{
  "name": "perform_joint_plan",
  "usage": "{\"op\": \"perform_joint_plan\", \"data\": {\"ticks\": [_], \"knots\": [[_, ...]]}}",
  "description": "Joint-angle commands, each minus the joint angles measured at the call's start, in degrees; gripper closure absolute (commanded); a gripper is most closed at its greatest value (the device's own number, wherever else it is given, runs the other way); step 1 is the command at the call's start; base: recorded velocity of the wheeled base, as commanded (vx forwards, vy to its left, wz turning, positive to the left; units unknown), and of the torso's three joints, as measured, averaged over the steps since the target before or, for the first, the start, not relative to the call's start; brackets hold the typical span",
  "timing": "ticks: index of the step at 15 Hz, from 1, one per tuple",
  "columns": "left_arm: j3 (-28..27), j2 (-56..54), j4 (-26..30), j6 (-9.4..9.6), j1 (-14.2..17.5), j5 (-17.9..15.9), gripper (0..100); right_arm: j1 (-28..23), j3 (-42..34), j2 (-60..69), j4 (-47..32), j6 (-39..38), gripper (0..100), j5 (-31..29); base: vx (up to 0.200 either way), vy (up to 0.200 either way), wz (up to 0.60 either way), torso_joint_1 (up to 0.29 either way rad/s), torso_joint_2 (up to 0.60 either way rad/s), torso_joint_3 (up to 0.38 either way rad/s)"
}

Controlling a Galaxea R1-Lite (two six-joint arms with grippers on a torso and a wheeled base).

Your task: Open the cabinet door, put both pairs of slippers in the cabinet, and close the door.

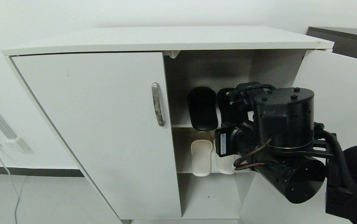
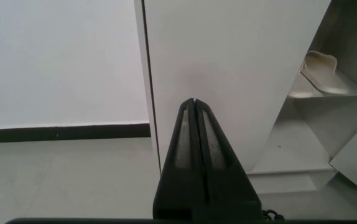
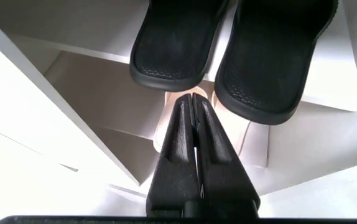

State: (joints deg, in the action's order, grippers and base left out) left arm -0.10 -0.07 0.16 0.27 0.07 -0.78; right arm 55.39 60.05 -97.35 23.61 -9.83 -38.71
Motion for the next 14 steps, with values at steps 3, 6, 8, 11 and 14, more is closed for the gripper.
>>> {"op": "perform_joint_plan", "data": {"ticks": [3, 6, 8, 11, 14], "knots": [[0.0, 0.1, 0.0, 0.00, 0.0, 0.0, 100, 0.1, -0.2, -0.6, 0.0, 0.0, 100, 0.0, 0.000, 0.000, 0.00, 0.000, 0.00, 0.000], [0.0, 0.1, 0.0, 0.00, 0.0, 0.0, 100, 0.1, -0.3, -0.9, 0.0, 0.0, 100, 0.0, 0.000, 0.000, 0.00, 0.000, 0.00, 0.000], [0.0, 0.1, 0.0, 0.08, 0.0, -0.1, 100, 0.1, -0.4, -1.0, 0.0, 0.0, 100, 0.0, 0.000, 0.000, 0.00, 0.000, 0.00, 0.000], [0.0, 0.1, 0.0, 0.08, 0.0, -0.2, 100, 0.1, -0.4, -1.3, 0.0, 0.0, 100, 0.0, -0.200, 0.000, 0.00, 0.006, 0.00, 0.001], [0.0, 0.1, 0.0, 0.08, 0.0, -0.2, 100, 0.0, -0.8, -1.3, 0.0, 0.0, 100, 0.0, -0.200, 0.000, 0.00, -0.002, 0.00, 0.004]]}}
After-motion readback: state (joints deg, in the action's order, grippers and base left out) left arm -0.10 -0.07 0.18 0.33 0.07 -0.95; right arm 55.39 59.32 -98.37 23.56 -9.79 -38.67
